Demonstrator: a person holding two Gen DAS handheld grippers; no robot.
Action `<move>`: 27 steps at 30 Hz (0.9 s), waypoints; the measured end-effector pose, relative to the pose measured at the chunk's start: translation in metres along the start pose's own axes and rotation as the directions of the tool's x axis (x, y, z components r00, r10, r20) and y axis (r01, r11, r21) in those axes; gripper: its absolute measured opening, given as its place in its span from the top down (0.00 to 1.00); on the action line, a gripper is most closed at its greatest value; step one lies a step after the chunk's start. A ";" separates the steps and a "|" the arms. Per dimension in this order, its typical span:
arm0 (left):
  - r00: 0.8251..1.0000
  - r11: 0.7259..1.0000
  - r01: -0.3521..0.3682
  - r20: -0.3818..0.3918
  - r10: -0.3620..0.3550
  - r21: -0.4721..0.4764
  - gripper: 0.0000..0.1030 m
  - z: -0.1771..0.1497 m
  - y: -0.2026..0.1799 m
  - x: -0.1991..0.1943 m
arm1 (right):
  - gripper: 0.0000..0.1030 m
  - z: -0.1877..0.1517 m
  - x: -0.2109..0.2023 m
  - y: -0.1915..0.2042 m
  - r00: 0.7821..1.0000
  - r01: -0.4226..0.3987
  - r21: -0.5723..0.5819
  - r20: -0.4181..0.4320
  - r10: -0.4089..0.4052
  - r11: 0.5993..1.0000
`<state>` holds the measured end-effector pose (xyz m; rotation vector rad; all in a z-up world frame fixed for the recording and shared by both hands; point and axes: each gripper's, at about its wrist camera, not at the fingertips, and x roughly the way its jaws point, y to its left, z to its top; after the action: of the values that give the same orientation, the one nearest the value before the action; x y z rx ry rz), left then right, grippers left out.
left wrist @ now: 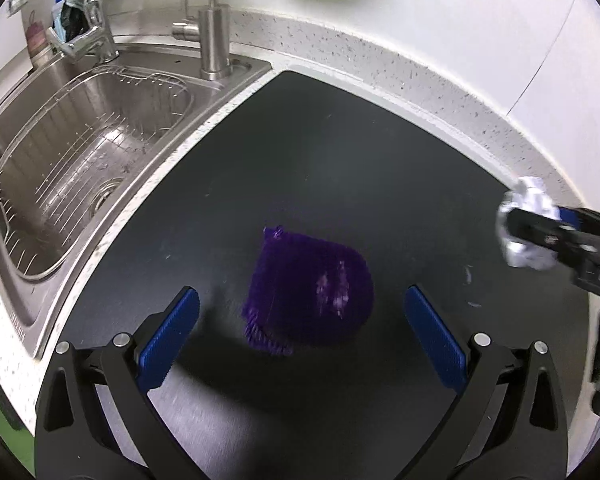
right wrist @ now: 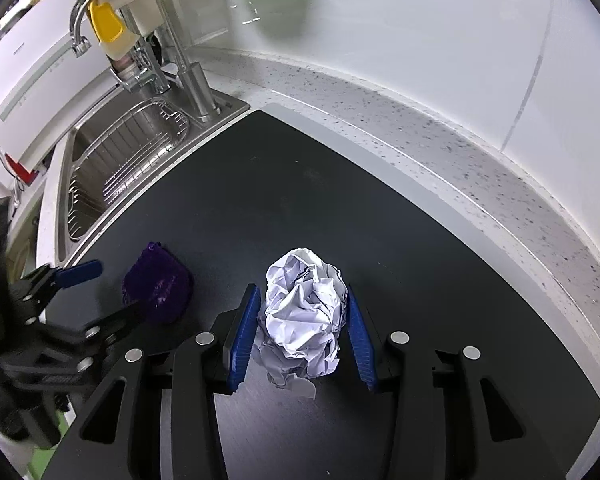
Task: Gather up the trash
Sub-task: 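Grasp the crumpled foil with the right gripper while the left grasps the purple pouch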
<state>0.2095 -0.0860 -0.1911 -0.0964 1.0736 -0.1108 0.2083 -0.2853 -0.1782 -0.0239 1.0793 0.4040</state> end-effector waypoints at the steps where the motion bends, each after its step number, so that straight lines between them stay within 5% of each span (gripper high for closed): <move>1: 1.000 1.000 -0.006 -0.010 0.006 0.008 0.03 0.001 -0.003 0.007 | 0.59 -0.001 -0.002 -0.002 1.000 -0.004 0.003 0.003 0.004 1.000; 10: 0.997 0.997 -0.074 0.000 0.074 0.034 0.08 0.000 -0.010 0.024 | 0.59 -0.005 -0.019 -0.014 1.000 0.002 0.016 0.022 -0.002 1.000; 17: 0.995 0.995 -0.092 0.039 0.090 0.039 0.84 -0.001 -0.006 0.004 | 0.59 -0.006 -0.025 -0.006 0.999 -0.010 0.007 0.035 0.010 1.000; 27: 0.997 0.999 -0.046 0.054 0.048 -0.022 0.90 -0.015 0.019 -0.043 | 0.59 -0.009 -0.041 0.043 0.996 -0.063 -0.054 0.058 0.066 0.997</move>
<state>0.1764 -0.0612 -0.1634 -0.0919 1.0216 -0.0546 0.1693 -0.2607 -0.1396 -0.0231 1.0125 0.4879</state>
